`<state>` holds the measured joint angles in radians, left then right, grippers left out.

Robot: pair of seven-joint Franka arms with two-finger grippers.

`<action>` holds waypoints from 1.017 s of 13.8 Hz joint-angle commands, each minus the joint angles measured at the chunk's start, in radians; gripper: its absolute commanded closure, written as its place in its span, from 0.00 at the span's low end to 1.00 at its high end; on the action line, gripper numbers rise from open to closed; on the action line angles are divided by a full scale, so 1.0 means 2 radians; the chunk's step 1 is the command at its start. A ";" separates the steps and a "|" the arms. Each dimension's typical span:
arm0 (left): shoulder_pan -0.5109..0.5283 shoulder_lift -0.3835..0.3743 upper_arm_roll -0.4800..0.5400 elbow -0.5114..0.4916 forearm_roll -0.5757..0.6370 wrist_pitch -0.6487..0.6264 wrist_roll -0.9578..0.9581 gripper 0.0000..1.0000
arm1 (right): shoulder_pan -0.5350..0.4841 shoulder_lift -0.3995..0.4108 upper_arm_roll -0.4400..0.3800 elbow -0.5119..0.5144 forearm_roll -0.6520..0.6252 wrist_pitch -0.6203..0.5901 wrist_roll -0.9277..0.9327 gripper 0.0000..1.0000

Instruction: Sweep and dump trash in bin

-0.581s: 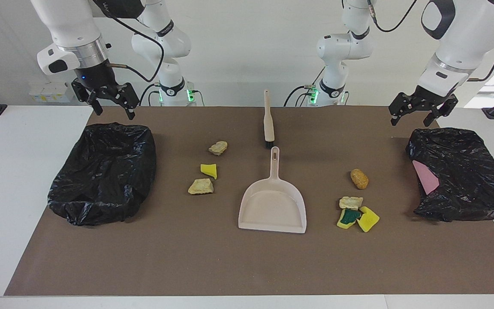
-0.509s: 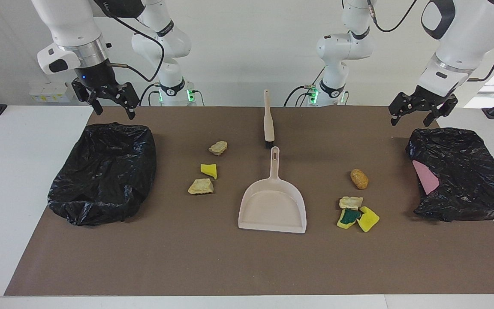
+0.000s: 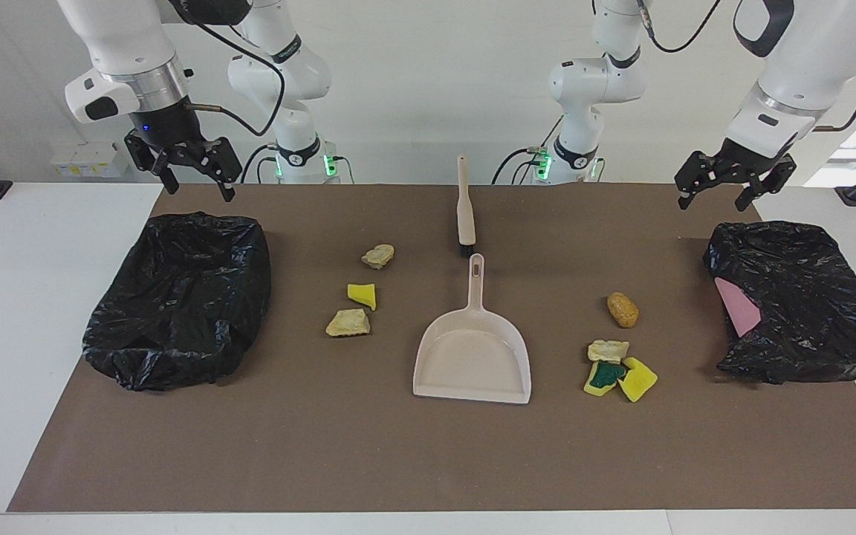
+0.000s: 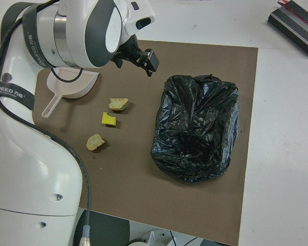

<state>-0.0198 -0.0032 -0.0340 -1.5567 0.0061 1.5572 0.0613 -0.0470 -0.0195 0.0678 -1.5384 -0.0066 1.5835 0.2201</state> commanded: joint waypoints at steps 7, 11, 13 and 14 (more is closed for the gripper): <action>-0.033 -0.033 -0.002 -0.107 -0.040 0.040 -0.002 0.00 | -0.003 -0.005 0.002 -0.001 0.009 -0.010 -0.003 0.00; -0.085 -0.096 -0.002 -0.249 -0.050 0.125 -0.028 0.00 | 0.000 -0.009 0.007 -0.004 0.009 -0.017 -0.005 0.00; -0.111 -0.106 -0.002 -0.304 -0.058 0.168 -0.040 0.00 | 0.000 -0.009 0.016 -0.004 0.009 -0.019 -0.013 0.00; -0.135 -0.107 -0.002 -0.322 -0.058 0.182 -0.060 0.00 | 0.000 -0.009 0.027 -0.004 0.009 -0.018 -0.011 0.00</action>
<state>-0.2131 -0.1522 -0.0542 -2.0665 -0.1008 1.8344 -0.0055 -0.0417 -0.0226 0.0928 -1.5385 -0.0064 1.5637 0.2126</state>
